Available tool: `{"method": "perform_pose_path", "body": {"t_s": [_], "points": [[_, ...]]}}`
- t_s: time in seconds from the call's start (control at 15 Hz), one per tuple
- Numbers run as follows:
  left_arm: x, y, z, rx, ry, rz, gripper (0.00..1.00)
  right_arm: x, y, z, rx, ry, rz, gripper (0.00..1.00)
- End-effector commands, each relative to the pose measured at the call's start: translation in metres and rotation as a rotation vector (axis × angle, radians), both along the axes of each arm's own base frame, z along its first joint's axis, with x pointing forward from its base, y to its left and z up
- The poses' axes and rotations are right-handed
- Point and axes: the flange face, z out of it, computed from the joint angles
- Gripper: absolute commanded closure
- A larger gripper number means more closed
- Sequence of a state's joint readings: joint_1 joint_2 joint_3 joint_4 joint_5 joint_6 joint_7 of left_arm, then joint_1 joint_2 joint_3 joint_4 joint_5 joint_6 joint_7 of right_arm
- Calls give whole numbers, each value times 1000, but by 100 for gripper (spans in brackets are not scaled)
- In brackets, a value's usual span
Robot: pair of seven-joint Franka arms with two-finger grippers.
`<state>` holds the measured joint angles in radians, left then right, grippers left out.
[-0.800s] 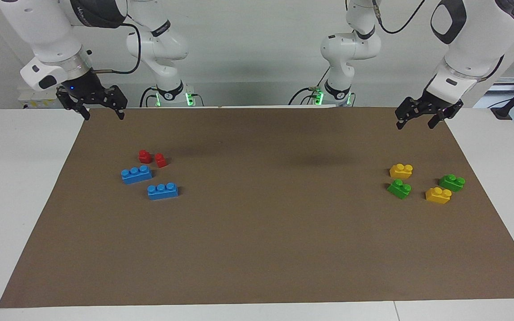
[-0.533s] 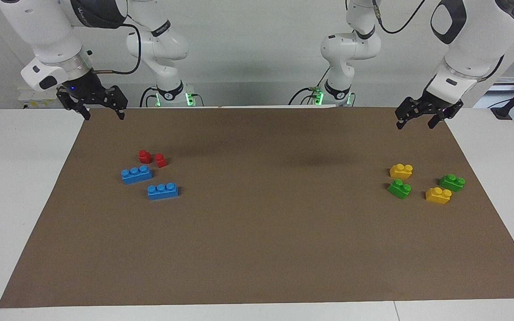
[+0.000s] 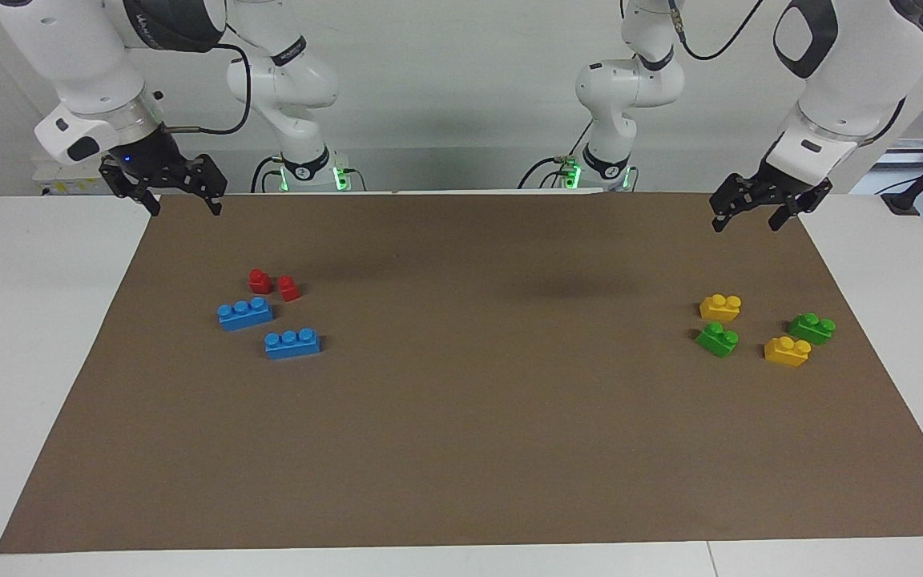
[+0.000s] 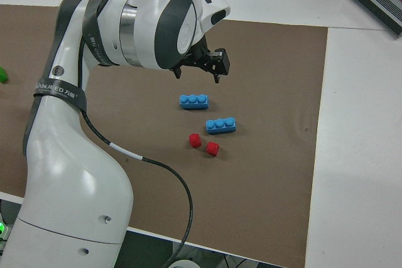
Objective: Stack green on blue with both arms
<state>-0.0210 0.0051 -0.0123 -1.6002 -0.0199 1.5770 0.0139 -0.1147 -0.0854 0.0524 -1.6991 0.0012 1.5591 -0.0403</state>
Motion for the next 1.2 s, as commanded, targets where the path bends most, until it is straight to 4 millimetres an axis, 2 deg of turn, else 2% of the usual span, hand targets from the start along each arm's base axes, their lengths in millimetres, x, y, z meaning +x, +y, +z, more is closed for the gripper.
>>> {"method": "perform_pose_path", "body": {"t_s": [0.0, 0.2, 0.93, 1.13], "points": [[-8, 3, 7, 3, -5, -1, 0, -6, -2, 1, -17, -17, -19, 0], [-10, 5, 9, 3, -8, 4, 0, -7, -12, 1, -19, -18, -31, 0], [-11, 5, 9, 3, -8, 7, 0, -4, -13, 1, -26, -40, -109, 0], [-11, 5, 8, 3, -5, 7, 0, 3, -13, -9, -22, -30, -152, 0]]}}
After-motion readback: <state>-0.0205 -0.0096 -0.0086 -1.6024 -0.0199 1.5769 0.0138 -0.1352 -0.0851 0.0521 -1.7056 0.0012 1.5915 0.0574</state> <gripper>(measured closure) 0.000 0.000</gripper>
